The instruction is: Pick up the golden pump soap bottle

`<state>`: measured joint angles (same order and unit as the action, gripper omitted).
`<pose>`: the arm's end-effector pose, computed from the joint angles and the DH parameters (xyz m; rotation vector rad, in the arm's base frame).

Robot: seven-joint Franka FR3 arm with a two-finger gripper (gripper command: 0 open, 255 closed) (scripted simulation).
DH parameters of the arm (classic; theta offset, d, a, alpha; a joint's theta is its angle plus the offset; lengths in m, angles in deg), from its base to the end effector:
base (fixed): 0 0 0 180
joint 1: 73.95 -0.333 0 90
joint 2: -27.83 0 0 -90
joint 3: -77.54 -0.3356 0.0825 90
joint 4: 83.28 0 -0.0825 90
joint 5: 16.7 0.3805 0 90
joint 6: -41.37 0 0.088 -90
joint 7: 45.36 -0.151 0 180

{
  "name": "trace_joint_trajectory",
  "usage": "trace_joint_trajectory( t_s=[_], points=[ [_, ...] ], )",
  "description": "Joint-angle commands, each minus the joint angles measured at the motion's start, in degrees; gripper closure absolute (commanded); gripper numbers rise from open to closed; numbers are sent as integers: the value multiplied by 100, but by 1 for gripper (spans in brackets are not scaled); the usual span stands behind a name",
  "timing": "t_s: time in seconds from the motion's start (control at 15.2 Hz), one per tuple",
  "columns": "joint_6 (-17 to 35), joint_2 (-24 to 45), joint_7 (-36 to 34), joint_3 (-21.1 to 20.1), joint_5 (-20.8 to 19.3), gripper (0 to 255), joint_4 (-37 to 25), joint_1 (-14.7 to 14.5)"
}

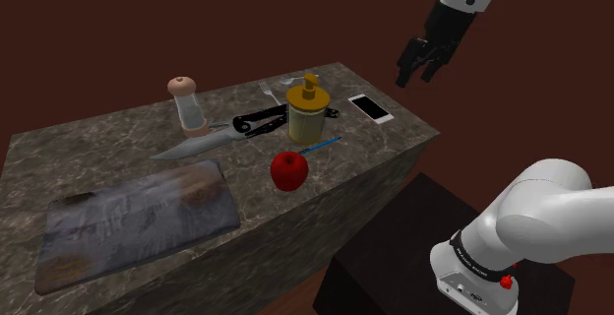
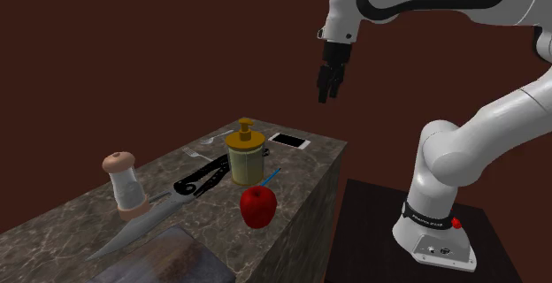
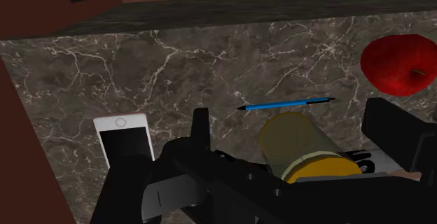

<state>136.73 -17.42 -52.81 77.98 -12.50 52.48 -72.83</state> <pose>0.3016 0.0016 0.5644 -3.0465 0.2427 -0.1229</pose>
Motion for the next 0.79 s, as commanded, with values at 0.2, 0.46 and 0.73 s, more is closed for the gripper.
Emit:
trace_joint_trajectory(
  t_s=[0.2, 0.46, 0.73],
  points=[
    [262, 723, -173, -175, 42, 0, -379, -38],
    [510, 1691, -412, -391, 40, 0, -987, -67],
    [640, 2666, -665, -586, -29, 0, -1713, -86]
  ],
)
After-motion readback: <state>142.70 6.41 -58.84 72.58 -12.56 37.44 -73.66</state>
